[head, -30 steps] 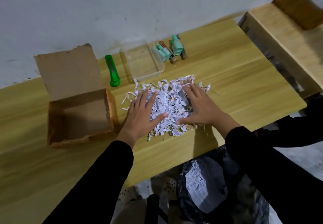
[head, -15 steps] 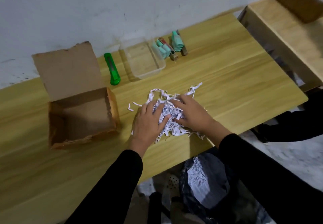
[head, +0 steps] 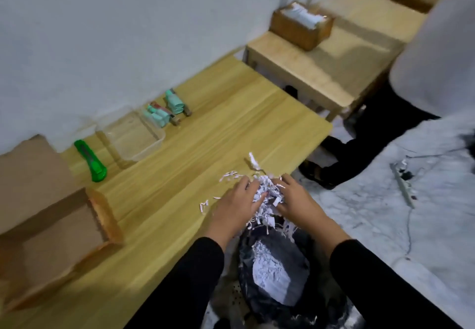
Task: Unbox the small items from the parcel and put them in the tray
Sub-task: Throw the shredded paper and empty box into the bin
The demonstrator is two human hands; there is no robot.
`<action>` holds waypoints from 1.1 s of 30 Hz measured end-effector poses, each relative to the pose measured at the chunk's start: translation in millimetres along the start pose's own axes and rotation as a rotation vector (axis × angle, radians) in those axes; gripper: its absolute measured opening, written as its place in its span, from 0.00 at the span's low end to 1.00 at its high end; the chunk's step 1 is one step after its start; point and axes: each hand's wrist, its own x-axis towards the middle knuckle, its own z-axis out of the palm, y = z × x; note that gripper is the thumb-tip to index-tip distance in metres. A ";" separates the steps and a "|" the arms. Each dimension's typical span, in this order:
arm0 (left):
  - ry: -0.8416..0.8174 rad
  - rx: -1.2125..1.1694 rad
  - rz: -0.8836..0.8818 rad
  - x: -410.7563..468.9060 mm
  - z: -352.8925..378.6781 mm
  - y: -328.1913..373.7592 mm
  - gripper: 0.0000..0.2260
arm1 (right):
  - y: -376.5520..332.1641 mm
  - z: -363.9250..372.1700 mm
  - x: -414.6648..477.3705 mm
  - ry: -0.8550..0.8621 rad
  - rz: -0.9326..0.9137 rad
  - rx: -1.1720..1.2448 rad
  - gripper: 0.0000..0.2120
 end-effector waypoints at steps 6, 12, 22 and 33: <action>-0.144 -0.059 0.211 16.3 71.4 75.7 0.19 | 77.6 -3.9 -87.1 0.081 0.272 0.093 0.21; -0.345 -0.007 0.180 -31.7 139.5 81.3 0.22 | 96.2 64.4 -148.7 0.026 0.480 0.200 0.28; -0.598 0.171 0.110 -57.0 170.1 68.0 0.26 | 107.5 101.7 -170.0 -0.155 0.554 0.272 0.32; -0.162 -0.046 0.134 -35.2 65.0 67.0 0.17 | 43.0 22.9 -109.8 0.110 0.373 0.245 0.22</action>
